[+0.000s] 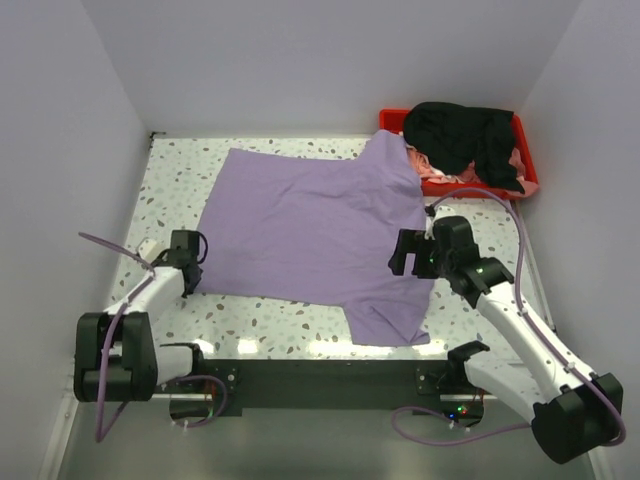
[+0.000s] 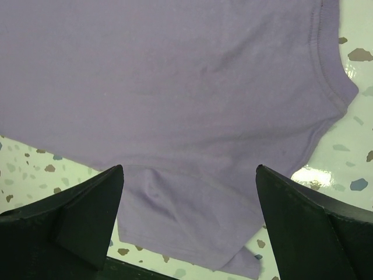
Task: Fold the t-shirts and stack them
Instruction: Flatten the tshirt out
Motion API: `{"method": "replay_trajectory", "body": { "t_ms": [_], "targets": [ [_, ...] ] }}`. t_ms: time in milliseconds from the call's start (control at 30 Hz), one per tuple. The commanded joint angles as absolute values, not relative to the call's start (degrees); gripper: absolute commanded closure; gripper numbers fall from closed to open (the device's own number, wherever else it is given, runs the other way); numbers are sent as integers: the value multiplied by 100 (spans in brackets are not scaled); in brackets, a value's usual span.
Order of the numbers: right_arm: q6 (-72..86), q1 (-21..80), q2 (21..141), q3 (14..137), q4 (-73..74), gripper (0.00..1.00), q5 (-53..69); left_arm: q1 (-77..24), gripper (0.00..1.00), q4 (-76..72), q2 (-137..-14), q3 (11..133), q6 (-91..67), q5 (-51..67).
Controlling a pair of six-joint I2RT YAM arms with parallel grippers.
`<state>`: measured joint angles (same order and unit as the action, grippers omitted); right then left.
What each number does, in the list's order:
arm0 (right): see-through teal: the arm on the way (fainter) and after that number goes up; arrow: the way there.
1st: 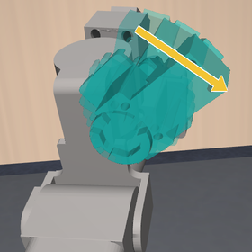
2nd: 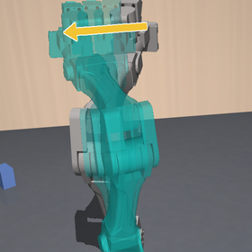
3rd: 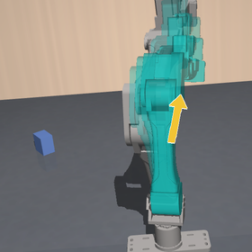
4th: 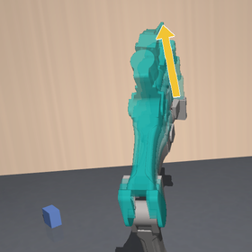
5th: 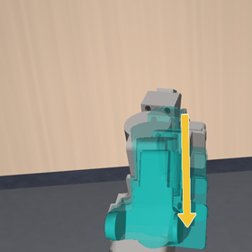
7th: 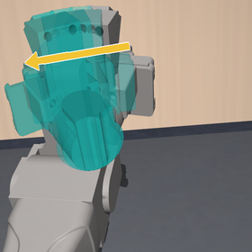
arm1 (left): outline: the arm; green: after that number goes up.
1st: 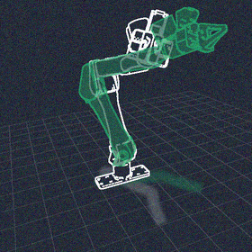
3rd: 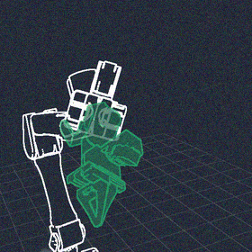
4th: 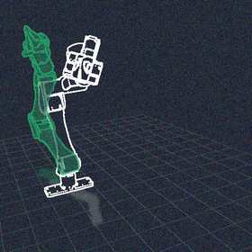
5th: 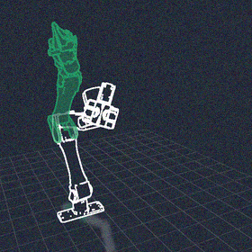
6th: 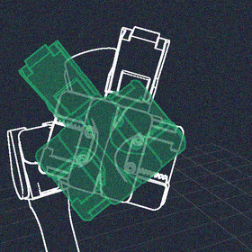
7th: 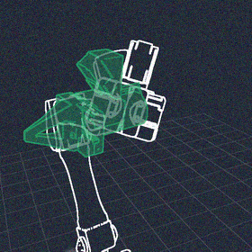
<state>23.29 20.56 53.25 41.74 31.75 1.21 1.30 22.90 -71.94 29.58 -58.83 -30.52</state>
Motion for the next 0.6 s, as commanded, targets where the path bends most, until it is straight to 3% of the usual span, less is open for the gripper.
{"method": "replay_trajectory", "body": {
  "t_ms": [0,567],
  "targets": [
    [2285,2039,5405,4175,3032,1,237,193,100,3374,-6751,2874,-6556,-3602],
    [2303,2048,5388,4298,3559,1,359,334,100,3814,-6161,2610,-7233,-3762]
  ]
}}
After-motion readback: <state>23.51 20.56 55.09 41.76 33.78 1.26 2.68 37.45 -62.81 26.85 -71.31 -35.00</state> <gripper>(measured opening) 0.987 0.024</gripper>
